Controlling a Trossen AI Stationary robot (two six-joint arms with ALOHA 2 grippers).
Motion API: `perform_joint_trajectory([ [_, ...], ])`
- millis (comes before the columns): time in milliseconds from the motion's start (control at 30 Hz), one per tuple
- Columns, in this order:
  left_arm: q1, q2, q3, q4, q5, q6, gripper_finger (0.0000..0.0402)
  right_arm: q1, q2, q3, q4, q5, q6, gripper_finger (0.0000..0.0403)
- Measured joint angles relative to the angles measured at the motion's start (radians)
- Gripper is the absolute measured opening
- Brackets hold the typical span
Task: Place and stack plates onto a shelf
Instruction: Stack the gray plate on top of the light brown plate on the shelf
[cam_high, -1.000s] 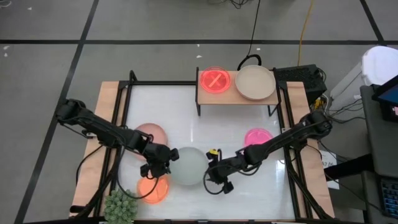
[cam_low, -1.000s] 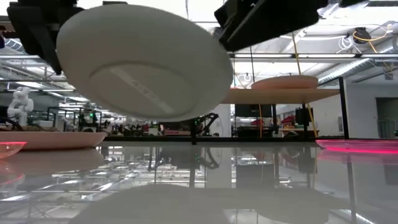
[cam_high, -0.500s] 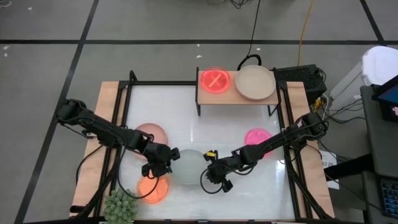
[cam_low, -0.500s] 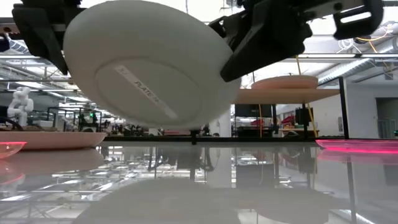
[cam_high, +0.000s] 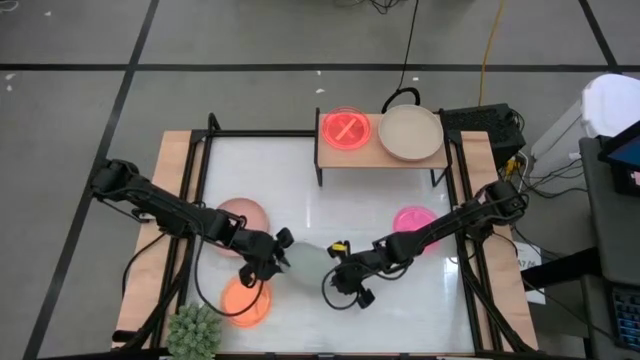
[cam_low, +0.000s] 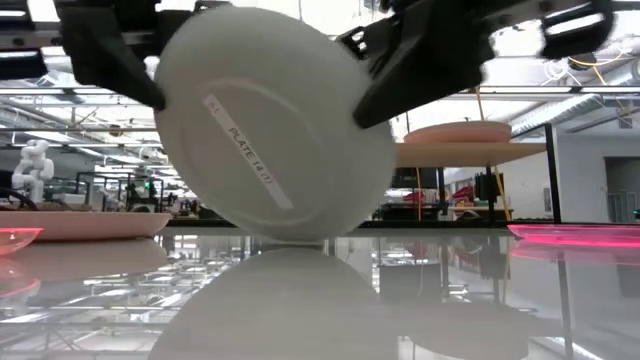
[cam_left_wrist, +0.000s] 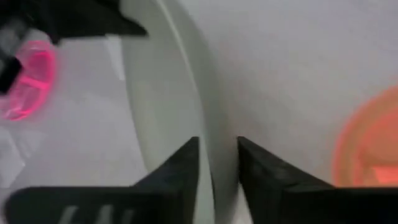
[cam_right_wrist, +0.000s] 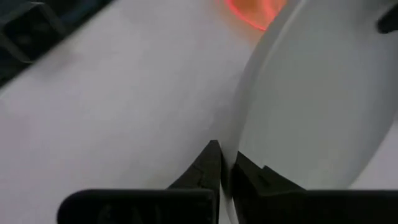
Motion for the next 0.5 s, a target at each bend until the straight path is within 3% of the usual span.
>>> perform_joint_trajectory([
  [233, -0.040, 0.000, 0.002, 0.129, -0.018, -0.075, 0.0219, 0.007, -0.017, 0.000, -0.025, 0.014, 0.007, 0.0001],
  [367, -0.067, -0.001, 0.002, 0.178, -0.054, -0.149, 0.0239, 0.020, -0.069, 0.000, -0.100, 0.068, 0.043, 0.0001],
  [500, -0.091, -0.012, 0.002, 0.192, -0.223, -0.210, 0.0241, 0.041, -0.141, 0.000, -0.167, 0.095, 0.115, 0.0001],
])
